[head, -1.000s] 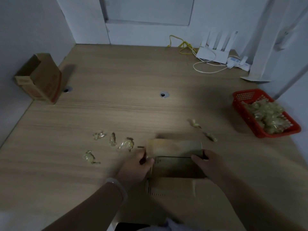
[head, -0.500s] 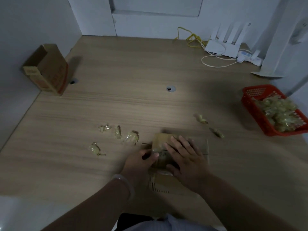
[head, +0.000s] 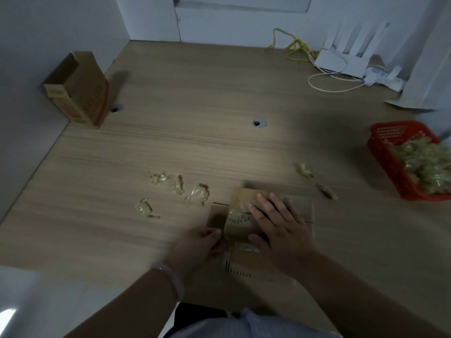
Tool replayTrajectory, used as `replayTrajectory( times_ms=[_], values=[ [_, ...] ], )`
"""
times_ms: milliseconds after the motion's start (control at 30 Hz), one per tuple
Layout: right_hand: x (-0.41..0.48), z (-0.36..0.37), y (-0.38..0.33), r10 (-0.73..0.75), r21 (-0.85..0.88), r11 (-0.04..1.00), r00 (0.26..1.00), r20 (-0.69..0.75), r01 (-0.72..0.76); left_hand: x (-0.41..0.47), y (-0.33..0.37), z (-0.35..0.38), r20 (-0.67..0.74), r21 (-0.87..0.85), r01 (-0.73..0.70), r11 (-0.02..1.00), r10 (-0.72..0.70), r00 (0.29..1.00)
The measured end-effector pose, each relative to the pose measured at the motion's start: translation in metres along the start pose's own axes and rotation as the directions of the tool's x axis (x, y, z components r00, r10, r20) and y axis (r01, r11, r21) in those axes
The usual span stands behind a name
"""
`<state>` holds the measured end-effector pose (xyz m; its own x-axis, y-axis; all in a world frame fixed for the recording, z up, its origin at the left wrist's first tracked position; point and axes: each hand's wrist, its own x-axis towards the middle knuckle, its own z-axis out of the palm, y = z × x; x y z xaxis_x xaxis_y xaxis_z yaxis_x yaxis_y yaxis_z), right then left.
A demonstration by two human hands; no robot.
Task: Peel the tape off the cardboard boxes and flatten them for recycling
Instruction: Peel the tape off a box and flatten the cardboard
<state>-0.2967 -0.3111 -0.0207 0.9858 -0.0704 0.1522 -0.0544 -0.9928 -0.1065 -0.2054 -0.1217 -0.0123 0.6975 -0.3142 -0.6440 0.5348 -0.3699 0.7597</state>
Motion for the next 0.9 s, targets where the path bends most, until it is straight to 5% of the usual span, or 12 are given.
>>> replayTrajectory(
  times_ms=[667, 900],
  values=[
    [0.0, -0.001, 0.003, 0.012, 0.007, 1.0, 0.996, 0.083, -0.012, 0.003, 0.011, 0.01, -0.002, 0.19, -0.012, 0.982, 0.013, 1.0],
    [0.0, -0.004, 0.002, 0.017, -0.007, 1.0, 0.99, 0.137, -0.016, -0.005, 0.029, -0.003, 0.094, -0.046, -0.027, 0.999, 0.031, 0.995]
  ],
)
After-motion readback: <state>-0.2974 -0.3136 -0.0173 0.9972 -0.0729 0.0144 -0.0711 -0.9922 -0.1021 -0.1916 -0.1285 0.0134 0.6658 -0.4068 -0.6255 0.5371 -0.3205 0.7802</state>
